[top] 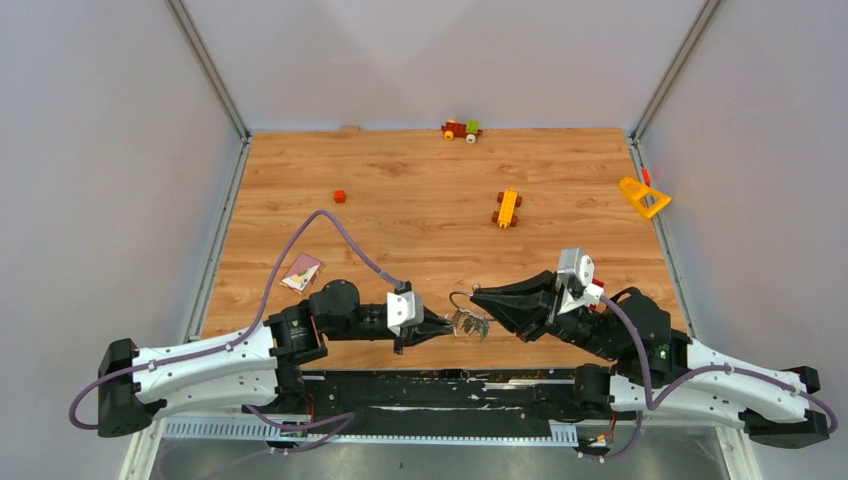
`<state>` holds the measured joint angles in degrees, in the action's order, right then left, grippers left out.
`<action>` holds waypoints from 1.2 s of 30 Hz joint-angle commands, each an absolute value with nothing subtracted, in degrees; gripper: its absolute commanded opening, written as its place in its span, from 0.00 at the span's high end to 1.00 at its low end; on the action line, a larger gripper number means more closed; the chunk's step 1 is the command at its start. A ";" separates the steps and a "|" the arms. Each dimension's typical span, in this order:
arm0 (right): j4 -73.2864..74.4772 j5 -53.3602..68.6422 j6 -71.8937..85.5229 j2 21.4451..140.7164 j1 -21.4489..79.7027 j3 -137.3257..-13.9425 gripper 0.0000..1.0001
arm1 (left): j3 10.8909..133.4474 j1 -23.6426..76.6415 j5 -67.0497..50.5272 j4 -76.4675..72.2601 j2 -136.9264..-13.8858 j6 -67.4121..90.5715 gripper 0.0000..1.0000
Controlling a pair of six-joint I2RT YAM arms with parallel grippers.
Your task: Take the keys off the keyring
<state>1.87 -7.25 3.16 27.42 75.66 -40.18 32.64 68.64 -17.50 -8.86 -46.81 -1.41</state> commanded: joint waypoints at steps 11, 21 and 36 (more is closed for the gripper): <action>-4.65 -6.66 3.80 26.55 75.58 -42.01 1.00 | 33.13 68.73 -18.98 -11.34 -47.24 -0.26 0.72; -5.00 -6.55 4.12 26.15 75.60 -41.66 1.00 | 33.72 68.73 -19.39 -10.70 -48.07 1.22 0.75; -4.27 -7.07 3.91 24.88 75.65 -41.44 1.00 | 36.48 68.75 -18.27 -3.04 -48.08 0.06 0.90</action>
<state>1.08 -6.96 3.38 26.06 75.66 -40.16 33.85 68.64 -18.33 -6.83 -49.06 0.54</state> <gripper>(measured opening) 0.081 0.127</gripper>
